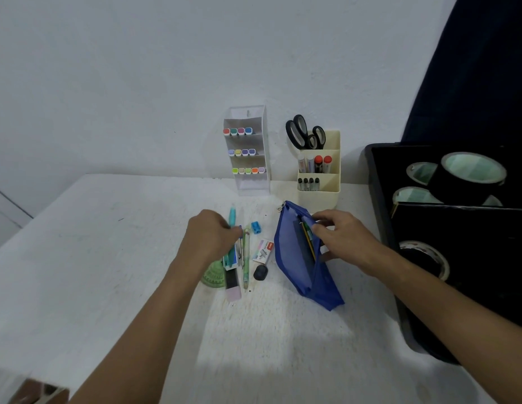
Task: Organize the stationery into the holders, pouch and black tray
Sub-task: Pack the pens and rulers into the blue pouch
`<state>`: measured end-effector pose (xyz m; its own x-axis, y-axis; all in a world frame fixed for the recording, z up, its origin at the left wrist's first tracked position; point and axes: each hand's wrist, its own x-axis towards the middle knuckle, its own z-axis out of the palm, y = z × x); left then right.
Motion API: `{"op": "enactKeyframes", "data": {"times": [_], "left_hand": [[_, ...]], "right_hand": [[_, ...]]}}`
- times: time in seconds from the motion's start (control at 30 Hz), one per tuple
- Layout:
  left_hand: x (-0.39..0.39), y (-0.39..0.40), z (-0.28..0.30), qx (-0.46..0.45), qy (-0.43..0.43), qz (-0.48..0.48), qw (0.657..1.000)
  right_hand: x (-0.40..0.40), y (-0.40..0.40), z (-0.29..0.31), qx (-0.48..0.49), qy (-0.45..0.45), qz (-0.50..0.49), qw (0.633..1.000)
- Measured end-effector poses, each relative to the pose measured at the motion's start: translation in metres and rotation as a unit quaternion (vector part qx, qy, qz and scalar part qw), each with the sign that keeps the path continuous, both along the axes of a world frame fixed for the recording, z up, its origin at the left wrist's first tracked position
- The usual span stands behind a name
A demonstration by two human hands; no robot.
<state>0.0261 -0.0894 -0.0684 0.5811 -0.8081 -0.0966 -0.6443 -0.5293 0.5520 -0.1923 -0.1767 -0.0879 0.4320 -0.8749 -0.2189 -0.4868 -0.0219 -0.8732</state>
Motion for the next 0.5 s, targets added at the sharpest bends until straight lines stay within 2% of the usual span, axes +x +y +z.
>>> {"op": "enactKeyframes", "data": {"times": [0.1,0.2,0.37,0.5], "left_hand": [[-0.023,-0.009,0.019,-0.017,0.109,-0.037,0.993],[-0.044,-0.018,0.023,0.019,0.182,-0.085,0.979],[-0.071,-0.025,0.009,0.103,0.182,-0.139,0.968],[-0.078,-0.031,-0.003,0.092,0.184,-0.135,0.969]], "right_hand": [[0.0,-0.001,-0.001,0.002,-0.004,-0.006,1.0],[-0.001,-0.001,-0.001,0.001,-0.006,-0.009,1.0],[-0.001,-0.002,-0.002,-0.012,-0.014,-0.01,1.0],[-0.002,-0.001,-0.002,-0.009,-0.018,-0.007,1.0]]}}
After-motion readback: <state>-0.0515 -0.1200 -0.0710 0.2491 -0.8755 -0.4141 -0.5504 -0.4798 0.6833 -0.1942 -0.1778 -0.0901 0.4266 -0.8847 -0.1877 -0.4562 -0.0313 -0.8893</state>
